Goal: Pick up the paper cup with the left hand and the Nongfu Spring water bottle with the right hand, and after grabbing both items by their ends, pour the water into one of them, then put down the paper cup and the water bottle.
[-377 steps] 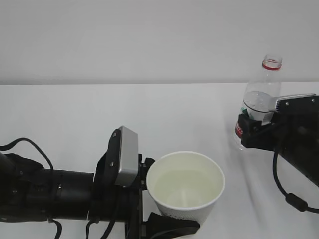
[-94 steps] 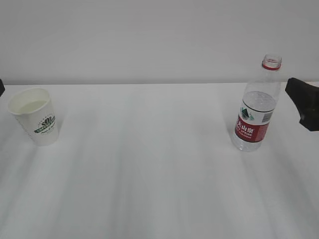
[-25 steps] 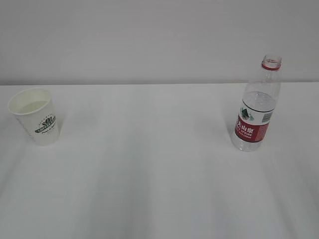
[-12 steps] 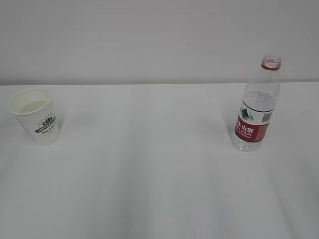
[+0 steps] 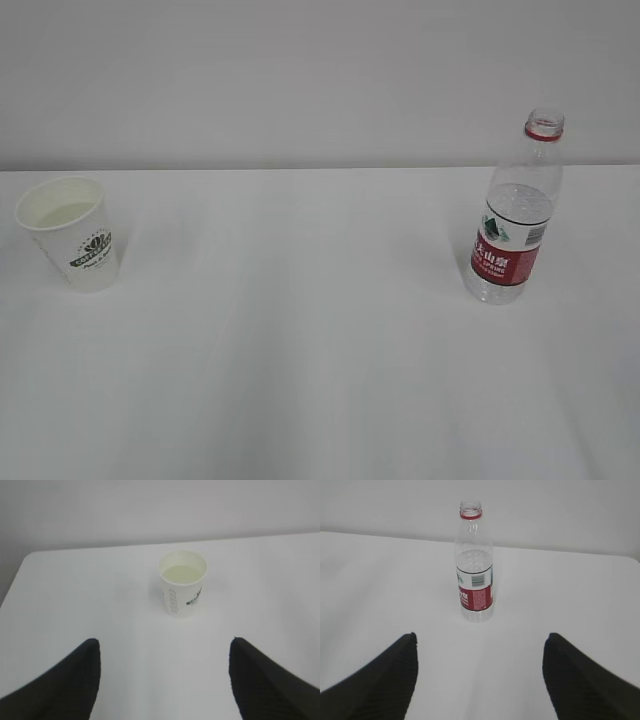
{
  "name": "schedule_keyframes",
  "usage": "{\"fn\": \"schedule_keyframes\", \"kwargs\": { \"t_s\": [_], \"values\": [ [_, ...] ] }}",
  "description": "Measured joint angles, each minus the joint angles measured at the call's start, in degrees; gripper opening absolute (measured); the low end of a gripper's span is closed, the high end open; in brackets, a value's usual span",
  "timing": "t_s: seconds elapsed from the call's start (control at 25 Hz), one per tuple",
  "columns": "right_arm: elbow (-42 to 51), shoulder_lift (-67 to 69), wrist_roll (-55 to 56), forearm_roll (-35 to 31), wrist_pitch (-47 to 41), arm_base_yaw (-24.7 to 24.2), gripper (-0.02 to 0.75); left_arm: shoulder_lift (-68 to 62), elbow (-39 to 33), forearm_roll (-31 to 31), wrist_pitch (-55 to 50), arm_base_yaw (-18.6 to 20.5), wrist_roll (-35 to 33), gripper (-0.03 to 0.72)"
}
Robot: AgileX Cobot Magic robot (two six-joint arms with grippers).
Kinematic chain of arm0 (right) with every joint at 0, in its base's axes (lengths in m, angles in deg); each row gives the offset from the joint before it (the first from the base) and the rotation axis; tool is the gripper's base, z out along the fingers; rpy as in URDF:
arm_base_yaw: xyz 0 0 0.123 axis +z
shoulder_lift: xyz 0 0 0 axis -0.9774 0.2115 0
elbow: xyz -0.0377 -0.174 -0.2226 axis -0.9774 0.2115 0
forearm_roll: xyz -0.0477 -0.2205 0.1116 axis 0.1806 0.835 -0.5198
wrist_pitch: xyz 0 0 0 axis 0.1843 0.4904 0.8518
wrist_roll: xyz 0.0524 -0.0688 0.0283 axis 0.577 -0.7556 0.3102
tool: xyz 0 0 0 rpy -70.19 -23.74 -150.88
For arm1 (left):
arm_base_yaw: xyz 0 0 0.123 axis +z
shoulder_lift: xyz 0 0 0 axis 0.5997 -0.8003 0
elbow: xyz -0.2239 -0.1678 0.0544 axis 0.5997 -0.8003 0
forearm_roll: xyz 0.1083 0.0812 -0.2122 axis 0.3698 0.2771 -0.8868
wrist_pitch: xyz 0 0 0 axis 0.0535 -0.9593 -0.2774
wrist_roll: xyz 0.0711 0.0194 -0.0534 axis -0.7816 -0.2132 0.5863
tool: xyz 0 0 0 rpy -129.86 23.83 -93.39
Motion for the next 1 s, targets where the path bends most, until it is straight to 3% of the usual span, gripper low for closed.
{"fn": "schedule_keyframes", "kwargs": {
  "t_s": [0.52, 0.8, 1.0],
  "values": [
    [-2.0, 0.0, 0.0, -1.0, -12.0, 0.0, 0.587, 0.0, 0.0, -2.1, -14.4, 0.0, 0.0, 0.569],
    [-2.1, -0.1, 0.0, -2.1, -20.0, 0.0, 0.587, 0.1, -2.3, -2.3, -16.3, 0.0, 0.0, 0.566],
    [-2.1, -0.1, 0.0, -2.1, -21.1, 0.0, 0.587, 0.1, -2.9, -2.3, -17.1, 0.0, 0.0, 0.56]
  ]
}}
